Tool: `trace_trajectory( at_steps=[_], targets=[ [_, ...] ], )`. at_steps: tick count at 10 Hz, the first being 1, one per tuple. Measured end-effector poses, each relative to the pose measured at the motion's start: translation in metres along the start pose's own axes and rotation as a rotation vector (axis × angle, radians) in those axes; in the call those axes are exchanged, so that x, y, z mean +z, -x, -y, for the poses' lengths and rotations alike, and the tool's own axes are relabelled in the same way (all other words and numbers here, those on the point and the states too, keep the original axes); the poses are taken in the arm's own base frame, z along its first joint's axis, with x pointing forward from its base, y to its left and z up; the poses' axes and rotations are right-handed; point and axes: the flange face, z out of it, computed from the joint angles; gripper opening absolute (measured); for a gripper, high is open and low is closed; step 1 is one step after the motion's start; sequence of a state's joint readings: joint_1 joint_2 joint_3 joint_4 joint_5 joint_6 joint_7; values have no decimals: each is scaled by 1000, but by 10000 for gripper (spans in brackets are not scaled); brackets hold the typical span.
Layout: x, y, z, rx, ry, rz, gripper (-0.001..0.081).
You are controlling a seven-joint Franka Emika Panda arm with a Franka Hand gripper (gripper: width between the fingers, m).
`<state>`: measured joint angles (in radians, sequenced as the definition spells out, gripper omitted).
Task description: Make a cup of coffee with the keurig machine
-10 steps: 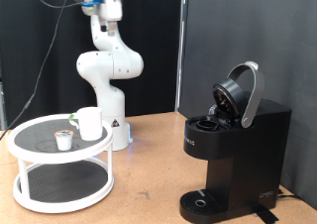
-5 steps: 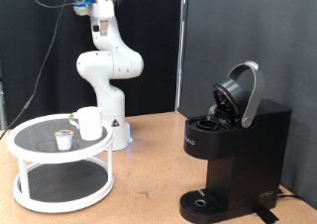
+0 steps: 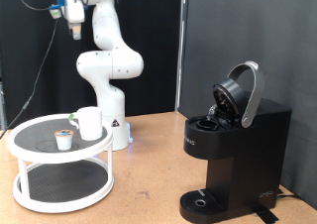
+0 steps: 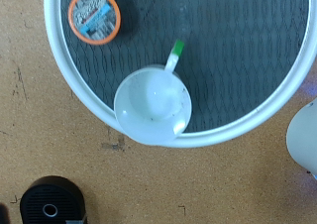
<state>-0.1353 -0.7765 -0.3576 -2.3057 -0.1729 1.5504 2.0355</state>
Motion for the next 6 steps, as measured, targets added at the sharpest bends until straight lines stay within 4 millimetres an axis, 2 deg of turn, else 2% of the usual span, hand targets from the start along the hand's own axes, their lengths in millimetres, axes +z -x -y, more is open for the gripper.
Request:
trace_trajectory(
  at_steps=[3,6],
  targets=[
    [-14,-17,32,22,-9,7,808],
    [-19,-19,56,49,-7,-9,808]
  ],
)
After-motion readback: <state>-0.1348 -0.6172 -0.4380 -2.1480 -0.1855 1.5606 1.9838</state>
